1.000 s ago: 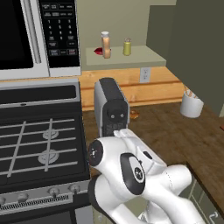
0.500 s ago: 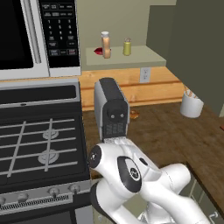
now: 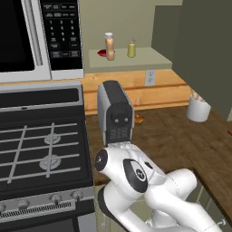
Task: Put the shaker and condiment bottle from the counter next to their counterparts in the cabinet.
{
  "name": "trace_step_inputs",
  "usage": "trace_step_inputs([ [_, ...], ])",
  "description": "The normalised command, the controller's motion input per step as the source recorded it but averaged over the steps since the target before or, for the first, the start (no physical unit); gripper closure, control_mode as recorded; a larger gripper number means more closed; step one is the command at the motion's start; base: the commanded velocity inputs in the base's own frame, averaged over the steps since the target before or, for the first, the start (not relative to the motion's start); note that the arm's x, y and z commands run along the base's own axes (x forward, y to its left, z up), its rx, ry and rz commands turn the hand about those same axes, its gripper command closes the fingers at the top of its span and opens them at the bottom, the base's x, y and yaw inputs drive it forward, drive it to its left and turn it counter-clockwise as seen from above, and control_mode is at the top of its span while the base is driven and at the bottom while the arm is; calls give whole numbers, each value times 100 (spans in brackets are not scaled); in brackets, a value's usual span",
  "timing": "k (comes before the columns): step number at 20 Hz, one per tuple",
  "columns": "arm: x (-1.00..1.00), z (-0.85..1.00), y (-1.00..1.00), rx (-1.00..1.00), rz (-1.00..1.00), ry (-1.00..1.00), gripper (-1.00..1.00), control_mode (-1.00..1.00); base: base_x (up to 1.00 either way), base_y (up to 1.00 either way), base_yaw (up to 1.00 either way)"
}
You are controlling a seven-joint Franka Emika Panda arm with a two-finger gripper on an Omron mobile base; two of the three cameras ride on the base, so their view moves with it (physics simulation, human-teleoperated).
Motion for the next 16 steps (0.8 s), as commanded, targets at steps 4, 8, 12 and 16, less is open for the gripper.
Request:
trace_step_inputs([
  [4, 7, -39, -3, 0, 0, 1, -100, -100, 0, 0, 0],
  [8, 10, -10, -4, 0, 0, 0, -100, -100, 0, 0, 0],
  [12, 13, -6, -8, 0, 0, 0, -100, -100, 0, 0, 0],
  [16, 25, -10, -1, 0, 0, 2, -100, -100, 0, 0, 0],
])
